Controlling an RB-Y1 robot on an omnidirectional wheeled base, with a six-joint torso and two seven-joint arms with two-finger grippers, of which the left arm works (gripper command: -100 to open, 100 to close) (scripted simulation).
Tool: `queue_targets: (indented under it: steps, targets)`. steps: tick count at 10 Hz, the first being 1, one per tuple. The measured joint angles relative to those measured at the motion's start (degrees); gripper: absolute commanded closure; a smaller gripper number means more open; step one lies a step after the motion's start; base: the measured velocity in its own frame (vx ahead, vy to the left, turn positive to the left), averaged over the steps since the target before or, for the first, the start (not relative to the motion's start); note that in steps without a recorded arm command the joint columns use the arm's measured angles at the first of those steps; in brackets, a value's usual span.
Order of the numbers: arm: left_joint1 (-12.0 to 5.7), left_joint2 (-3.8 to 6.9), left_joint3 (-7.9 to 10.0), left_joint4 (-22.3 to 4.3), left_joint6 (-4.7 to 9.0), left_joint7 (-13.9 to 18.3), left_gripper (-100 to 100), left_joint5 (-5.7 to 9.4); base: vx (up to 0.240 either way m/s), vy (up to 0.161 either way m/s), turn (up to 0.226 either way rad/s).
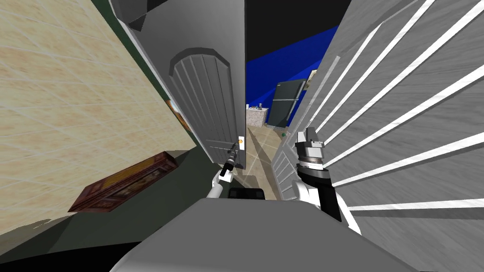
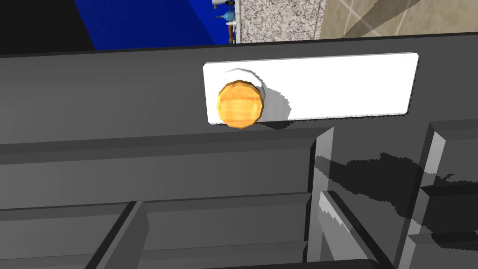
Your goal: Push the door open
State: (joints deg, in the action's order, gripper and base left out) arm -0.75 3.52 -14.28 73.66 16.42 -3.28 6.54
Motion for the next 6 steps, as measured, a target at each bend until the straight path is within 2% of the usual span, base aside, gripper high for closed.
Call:
queue_targets:
  steps: [3,6]
  targets:
    - [-0.48,0.36,0.42,-0.68,0.39,-0.02,-100,-0.03,0.183,-0.057,-0.015]
    - [-0.99,0.18,0.92,-1.42,0.83,-0.15,-100,-0.12,0.2,-0.043,-0.022]
